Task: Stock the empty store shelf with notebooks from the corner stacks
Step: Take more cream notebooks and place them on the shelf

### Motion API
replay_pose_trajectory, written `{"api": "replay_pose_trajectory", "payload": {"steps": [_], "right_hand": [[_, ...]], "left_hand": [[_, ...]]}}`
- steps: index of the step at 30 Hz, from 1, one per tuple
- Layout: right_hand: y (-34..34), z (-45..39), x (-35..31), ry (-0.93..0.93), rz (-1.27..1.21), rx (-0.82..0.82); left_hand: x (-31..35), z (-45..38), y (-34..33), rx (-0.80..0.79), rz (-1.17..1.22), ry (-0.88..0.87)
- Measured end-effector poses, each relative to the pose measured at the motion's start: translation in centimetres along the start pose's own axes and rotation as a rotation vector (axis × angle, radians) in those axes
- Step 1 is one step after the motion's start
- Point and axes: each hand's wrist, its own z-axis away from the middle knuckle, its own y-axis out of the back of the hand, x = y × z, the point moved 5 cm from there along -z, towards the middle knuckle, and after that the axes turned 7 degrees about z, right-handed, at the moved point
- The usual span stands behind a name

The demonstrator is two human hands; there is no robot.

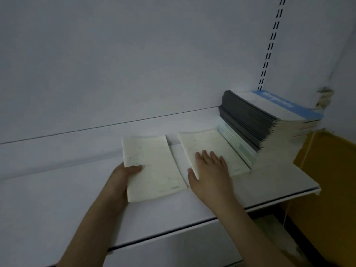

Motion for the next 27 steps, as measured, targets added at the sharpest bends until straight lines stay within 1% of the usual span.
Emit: {"api": "replay_pose_trajectory", "payload": {"steps": [1, 4, 5, 7, 8, 10, 12, 14, 15, 16, 18, 19, 20, 21, 22, 23, 24, 25, 26, 27], "right_hand": [[0.3, 0.2, -0.4, -0.009, -0.09, 0.054], [1.5, 1.1, -1.9, -0.132, -0.587, 0.177], [1.9, 1.3, -2.9, -0.157, -0.704, 0.195], [2.6, 1.6, -5.6, -0.121, -0.717, 0.214], [2.4, 1.7, -6.8, -0.091, -0.733, 0.198], [2.1, 1.8, -9.0, -0.023, -0.828, 0.106], [1.9, 1.6, -10.1, 0.035, -0.93, 0.054], [2.0, 1.4, -10.2, 0.009, -1.009, 0.041], [2.1, 1.2, -10.1, -0.025, -1.052, 0.007], [1.8, 0.9, -10.0, -0.054, -1.106, -0.071], [1.8, 1.1, -10.5, -0.022, -1.246, -0.284], [1.9, 1.0, -10.0, 0.009, -1.251, -0.295], [2.3, 0.7, -8.9, 0.027, -1.197, -0.209], [3.0, 0.2, -7.0, 0.023, -1.049, -0.056], [3.7, -0.3, -5.0, -0.001, -0.828, 0.079], [3.8, -0.8, -3.1, -0.039, -0.581, 0.116], [3.3, -1.2, -1.3, -0.093, -0.356, 0.074], [2.5, -1.2, 0.1, -0.138, -0.188, -0.019], [1.4, -1.0, 0.7, -0.161, -0.098, -0.11], [0.7, -0.6, 0.9, -0.16, -0.073, -0.149]], "left_hand": [[0.0, 0.1, -0.2, 0.008, -0.023, -0.018], [0.1, 0.2, -0.4, 0.025, -0.024, -0.065], [0.1, 0.2, -0.4, 0.027, -0.001, -0.064], [0.0, 0.4, -0.7, 0.006, 0.064, -0.024], [0.0, 0.5, -0.9, -0.025, 0.089, -0.004], [0.3, 0.7, -1.3, -0.071, 0.121, 0.017], [0.4, 0.8, -1.2, -0.079, 0.129, 0.019], [0.4, 0.8, -1.2, -0.088, 0.119, 0.024], [0.4, 0.8, -1.2, -0.093, 0.115, 0.024], [0.6, 0.9, -1.2, -0.097, 0.112, 0.023], [0.6, 0.9, -1.0, -0.087, 0.087, 0.02], [0.5, 0.8, -0.7, -0.061, 0.059, 0.003], [0.4, 0.7, -0.4, -0.027, 0.032, -0.024], [0.4, 0.7, -0.1, 0.008, 0.008, -0.053], [0.3, 0.7, 0.1, 0.029, -0.007, -0.074], [0.2, 0.7, 0.1, 0.034, -0.014, -0.086], [0.2, 0.8, 0.0, 0.032, -0.017, -0.089], [0.2, 0.9, -0.1, 0.027, -0.024, -0.091], [0.2, 0.9, -0.2, 0.023, -0.028, -0.093], [0.2, 0.9, -0.3, 0.019, -0.03, -0.094]]}}
